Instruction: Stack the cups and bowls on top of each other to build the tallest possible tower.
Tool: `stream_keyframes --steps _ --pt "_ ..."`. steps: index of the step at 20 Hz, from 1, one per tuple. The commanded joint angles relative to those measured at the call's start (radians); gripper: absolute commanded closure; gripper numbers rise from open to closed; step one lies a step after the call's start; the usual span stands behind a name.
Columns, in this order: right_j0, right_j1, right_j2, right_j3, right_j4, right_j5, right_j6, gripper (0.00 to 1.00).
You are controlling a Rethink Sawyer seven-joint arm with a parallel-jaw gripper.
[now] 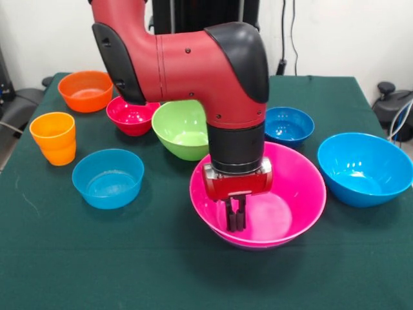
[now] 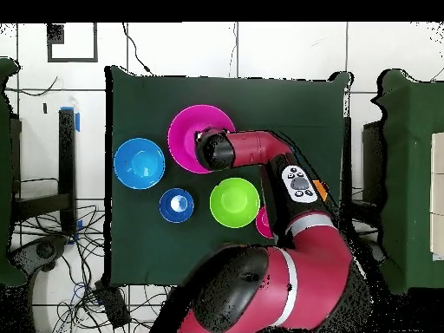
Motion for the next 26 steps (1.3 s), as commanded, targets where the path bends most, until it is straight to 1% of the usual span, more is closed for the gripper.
stream_keyframes --steps 1,6,11,16,18,26 --pt "-0.044 -0.009 0.074 -0.016 -0.091 0.106 -0.232 1.0" --pt "-0.07 -0.014 0.097 -0.023 -0.092 0.146 -0.27 1.0" --pt "-0.101 0.022 0.142 -0.072 -0.1 0.182 -0.333 1.0" --pt "-0.142 0.039 0.183 -0.097 -0.11 0.231 -0.394 1.0" --pt "-0.149 0.044 0.193 -0.106 -0.115 0.247 -0.405 1.0" --pt "-0.162 0.051 0.206 -0.115 -0.127 0.253 -0.404 1.0"
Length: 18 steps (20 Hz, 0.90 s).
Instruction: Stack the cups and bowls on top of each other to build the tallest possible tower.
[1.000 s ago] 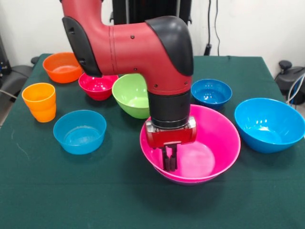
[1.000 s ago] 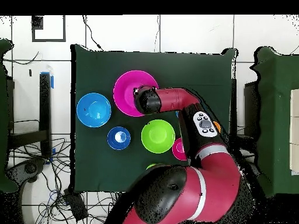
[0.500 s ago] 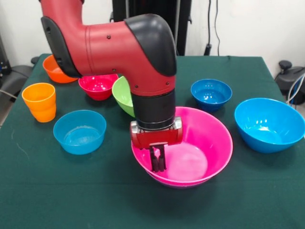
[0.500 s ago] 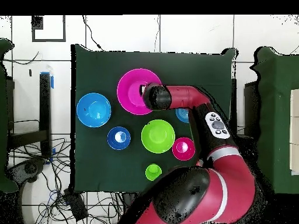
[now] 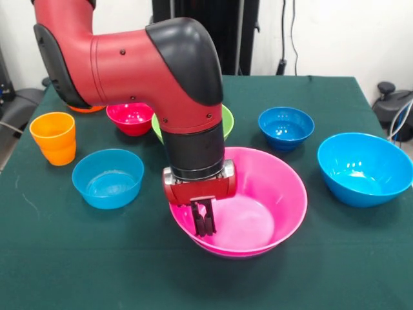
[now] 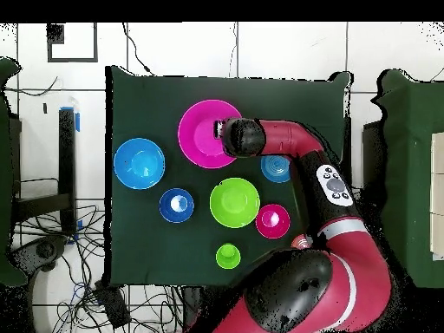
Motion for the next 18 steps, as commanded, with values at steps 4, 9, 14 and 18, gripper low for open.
stream_keyframes --steps 4,9,14,18 --pt "-0.01 0.045 0.071 -0.068 -0.12 0.098 -0.358 1.0" --pt "-0.014 0.05 0.073 -0.076 -0.117 0.103 -0.366 1.0" --pt "-0.015 0.052 0.074 -0.083 -0.118 0.11 -0.368 1.0" --pt "-0.01 0.011 0.041 -0.021 -0.115 0.091 -0.298 1.0"
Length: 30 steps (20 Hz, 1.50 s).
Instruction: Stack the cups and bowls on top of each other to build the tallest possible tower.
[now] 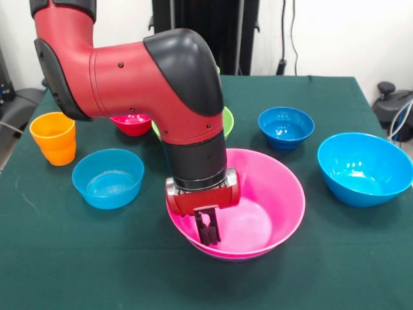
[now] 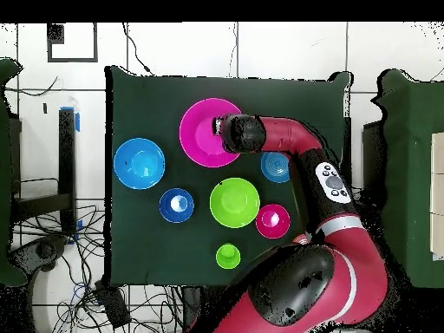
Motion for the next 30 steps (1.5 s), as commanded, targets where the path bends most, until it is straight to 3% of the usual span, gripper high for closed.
stream_keyframes --steps 1,5,14,23,30 --pt "0.001 -0.066 -0.006 0.065 -0.113 0.069 -0.233 1.0" --pt "0.007 -0.205 -0.038 0.201 -0.093 0.089 -0.154 1.0" --pt "0.034 -0.437 -0.06 0.395 -0.014 0.178 -0.026 1.0" --pt "0.073 -0.599 -0.085 0.562 0.108 0.208 0.135 1.0" --pt "0.107 -0.607 -0.128 0.571 0.142 0.183 0.175 1.0"
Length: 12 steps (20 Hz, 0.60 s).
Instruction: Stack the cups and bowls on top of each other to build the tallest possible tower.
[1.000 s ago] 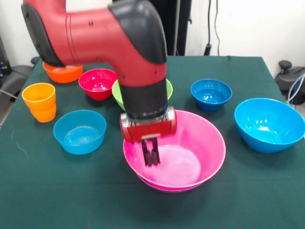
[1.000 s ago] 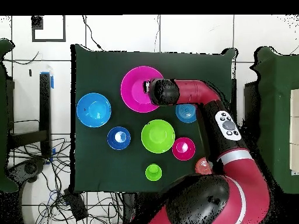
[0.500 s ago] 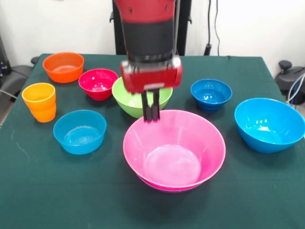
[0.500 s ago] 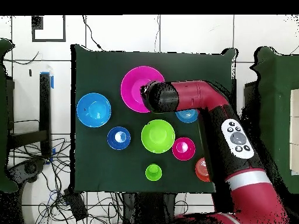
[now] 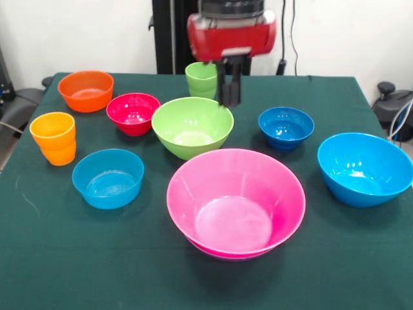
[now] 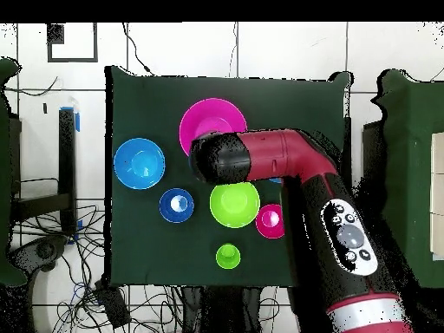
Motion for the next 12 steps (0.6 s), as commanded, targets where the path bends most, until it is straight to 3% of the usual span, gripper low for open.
stream_keyframes --steps 1,5,8,12 --pt "0.057 -0.046 -0.082 0.148 0.039 0.074 0.175 1.0" --pt "0.098 -0.062 -0.12 0.178 0.092 0.062 0.24 1.0" --pt "0.157 -0.113 -0.153 0.244 0.137 0.031 0.323 1.0" --pt "0.216 -0.173 -0.179 0.295 0.178 0.03 0.359 1.0"
